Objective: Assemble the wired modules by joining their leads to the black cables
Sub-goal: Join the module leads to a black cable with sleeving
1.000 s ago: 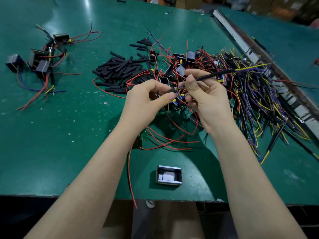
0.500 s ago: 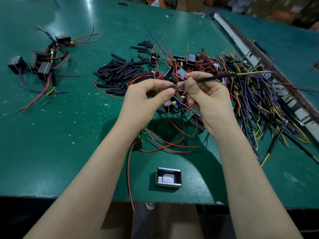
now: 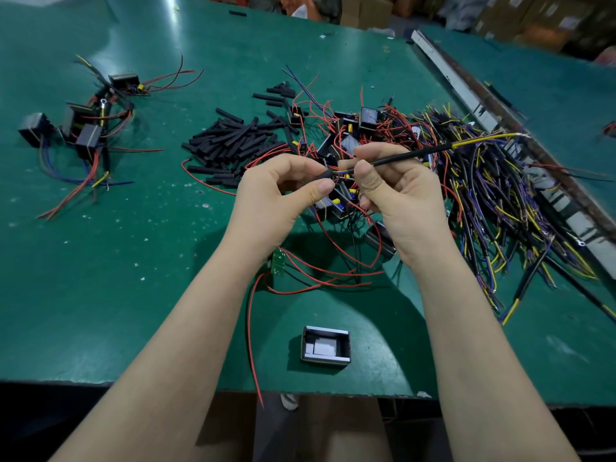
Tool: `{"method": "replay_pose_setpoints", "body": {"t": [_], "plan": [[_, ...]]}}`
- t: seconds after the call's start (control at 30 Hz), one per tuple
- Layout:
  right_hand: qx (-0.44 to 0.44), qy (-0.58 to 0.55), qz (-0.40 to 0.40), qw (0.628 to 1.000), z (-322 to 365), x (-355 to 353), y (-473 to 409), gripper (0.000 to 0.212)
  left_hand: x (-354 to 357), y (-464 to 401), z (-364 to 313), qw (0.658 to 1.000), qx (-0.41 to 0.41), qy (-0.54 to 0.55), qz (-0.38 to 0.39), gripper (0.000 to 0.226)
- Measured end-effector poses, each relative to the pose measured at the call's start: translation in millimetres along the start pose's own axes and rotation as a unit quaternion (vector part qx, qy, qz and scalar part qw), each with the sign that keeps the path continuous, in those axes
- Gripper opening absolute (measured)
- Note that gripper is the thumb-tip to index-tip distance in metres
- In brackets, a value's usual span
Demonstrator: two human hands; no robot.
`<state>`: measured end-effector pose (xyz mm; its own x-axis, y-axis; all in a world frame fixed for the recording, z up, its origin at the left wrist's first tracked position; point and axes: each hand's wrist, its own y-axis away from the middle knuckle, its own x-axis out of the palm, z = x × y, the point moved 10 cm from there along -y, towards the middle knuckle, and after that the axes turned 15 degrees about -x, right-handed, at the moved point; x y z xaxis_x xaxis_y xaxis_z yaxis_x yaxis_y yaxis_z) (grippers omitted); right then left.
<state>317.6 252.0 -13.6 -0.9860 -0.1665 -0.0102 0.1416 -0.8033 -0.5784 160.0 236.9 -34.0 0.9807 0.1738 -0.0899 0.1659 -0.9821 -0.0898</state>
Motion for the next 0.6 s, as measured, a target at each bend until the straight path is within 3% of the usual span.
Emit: {"method": "replay_pose_setpoints", "body": {"t": [0.17,0.33,0.6], "plan": [[-0.018,0.036,-0.006,0.999,2.9,-2.5,-0.4,0.01,1.6,3.9,-6.1,0.998,0.032,-0.053,-0.007,0.013],[-0.049,0.11,0.063,0.991,3.3,12.5,1.2,0.014,-3.5,5.1,-7.7,0.992,0.046,-0.104,-0.048,0.01],[-0.058,0.128,0.023,0.99,5.6,1.8,0.2,0.01,1.1,1.1,-2.5,1.0,0.014,-0.02,-0.004,0.009]]}}
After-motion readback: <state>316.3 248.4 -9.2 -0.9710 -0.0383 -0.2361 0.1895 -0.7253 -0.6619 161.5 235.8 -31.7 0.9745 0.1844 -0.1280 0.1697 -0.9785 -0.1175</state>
